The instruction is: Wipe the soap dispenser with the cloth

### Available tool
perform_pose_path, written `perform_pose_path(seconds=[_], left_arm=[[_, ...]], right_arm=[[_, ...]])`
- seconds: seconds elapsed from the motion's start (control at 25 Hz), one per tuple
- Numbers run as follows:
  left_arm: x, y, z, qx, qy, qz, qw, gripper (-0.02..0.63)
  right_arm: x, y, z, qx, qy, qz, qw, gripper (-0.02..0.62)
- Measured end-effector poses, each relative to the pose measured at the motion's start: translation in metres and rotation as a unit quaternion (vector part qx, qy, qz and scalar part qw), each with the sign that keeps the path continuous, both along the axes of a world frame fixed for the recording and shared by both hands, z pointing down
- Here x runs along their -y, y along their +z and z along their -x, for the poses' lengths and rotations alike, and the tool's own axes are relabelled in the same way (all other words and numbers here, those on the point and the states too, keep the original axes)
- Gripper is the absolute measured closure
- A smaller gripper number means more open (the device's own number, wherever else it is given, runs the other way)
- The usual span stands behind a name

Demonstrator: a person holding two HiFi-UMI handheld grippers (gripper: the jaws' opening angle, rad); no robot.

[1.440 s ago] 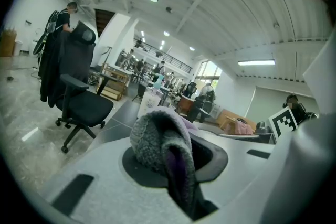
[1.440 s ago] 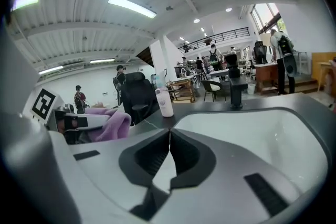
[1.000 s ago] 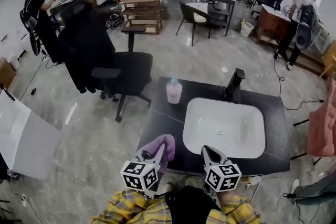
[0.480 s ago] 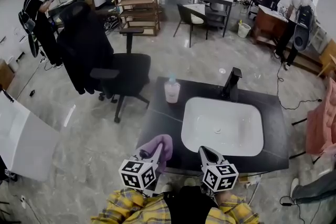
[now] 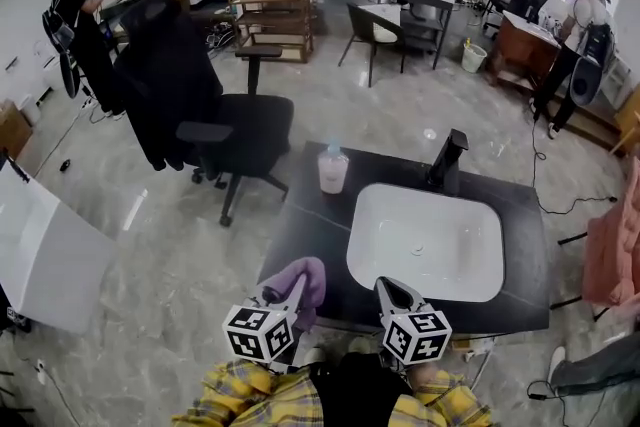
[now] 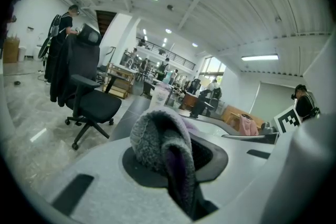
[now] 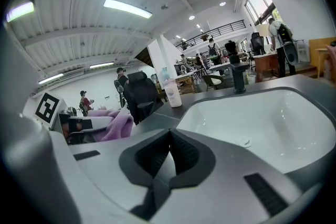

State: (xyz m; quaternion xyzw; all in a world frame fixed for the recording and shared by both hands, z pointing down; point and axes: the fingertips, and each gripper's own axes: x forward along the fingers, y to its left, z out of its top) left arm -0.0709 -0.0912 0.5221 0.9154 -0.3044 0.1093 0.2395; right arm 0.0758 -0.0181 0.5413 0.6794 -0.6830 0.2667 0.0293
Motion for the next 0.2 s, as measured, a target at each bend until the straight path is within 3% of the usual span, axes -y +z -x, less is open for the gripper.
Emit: perform_pose_path(seconds=[0.2], left_arm=[[0.0039,0.0042,0.0019,-0.003,-0.014,0.008,0.9999,0.548]], right_arm=[[0.0067,0.0001,-0.0005,-0.005,-0.012,-0.001,1.0,0.591]])
